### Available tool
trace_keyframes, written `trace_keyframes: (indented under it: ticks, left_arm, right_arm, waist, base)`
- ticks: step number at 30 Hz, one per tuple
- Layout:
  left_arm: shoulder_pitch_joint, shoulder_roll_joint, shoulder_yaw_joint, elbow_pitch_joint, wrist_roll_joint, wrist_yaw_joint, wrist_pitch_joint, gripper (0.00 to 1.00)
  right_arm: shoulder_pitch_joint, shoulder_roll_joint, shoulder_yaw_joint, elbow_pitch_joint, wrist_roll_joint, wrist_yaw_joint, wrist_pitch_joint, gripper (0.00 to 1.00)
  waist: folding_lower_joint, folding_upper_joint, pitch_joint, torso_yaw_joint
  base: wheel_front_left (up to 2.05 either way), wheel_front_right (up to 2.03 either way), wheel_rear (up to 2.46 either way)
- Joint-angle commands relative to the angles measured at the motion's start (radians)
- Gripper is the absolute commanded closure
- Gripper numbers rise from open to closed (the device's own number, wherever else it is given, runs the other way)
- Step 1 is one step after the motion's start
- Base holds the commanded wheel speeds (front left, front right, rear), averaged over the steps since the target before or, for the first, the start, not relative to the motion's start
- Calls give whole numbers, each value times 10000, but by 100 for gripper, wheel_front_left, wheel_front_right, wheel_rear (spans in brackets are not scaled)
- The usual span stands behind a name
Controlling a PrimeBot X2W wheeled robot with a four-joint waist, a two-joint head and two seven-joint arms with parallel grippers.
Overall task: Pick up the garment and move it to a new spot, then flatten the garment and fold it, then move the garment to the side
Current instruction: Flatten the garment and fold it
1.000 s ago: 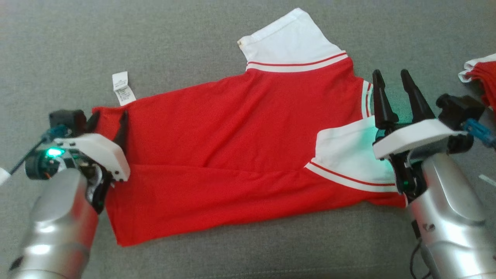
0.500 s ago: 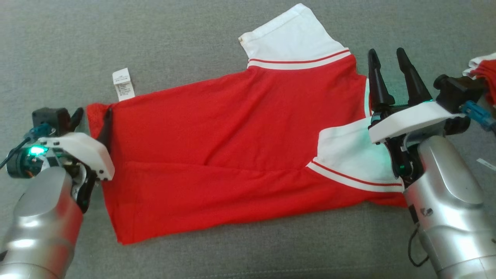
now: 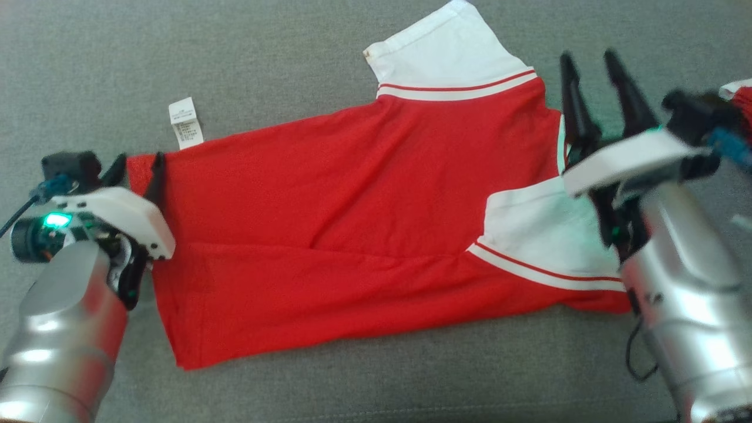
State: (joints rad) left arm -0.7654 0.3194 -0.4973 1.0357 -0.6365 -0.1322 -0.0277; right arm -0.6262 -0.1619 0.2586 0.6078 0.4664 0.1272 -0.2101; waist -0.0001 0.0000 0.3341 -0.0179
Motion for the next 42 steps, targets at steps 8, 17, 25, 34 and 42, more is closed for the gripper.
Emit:
trace_keyframes:
  ticks: [8,17,25,34,42]
  left_arm:
    - [-446,460,-615,-537,-466,16,91,100]
    - [-1411,83,-1636,-1442,-544,16,-740,100]
    - [-1970,-530,-2451,-1741,-778,16,-1061,100]
    - [-2305,-778,-3100,-1530,-1183,16,-1405,100]
    - [-2649,-776,-3246,-1211,-1491,16,-1937,100]
  right_arm:
    - [-1675,-362,505,298,28,35,752,0]
    - [-3697,-1067,1469,2241,399,35,2539,0]
    - [-4821,-1627,2099,3790,293,35,3334,0]
    - [-5115,-1528,2833,4862,468,35,4278,0]
    - [-5397,-1885,3165,5041,456,35,3589,100]
  waist:
    - [1,0,327,335]
    - [1,0,879,1628]
    - [1,0,1223,2455]
    - [1,0,1452,2703]
    - [1,0,1506,2603]
  base:
    - [0,0,0]
    - [0,0,0]
    - [0,0,0]
    - [0,0,0]
    - [0,0,0]
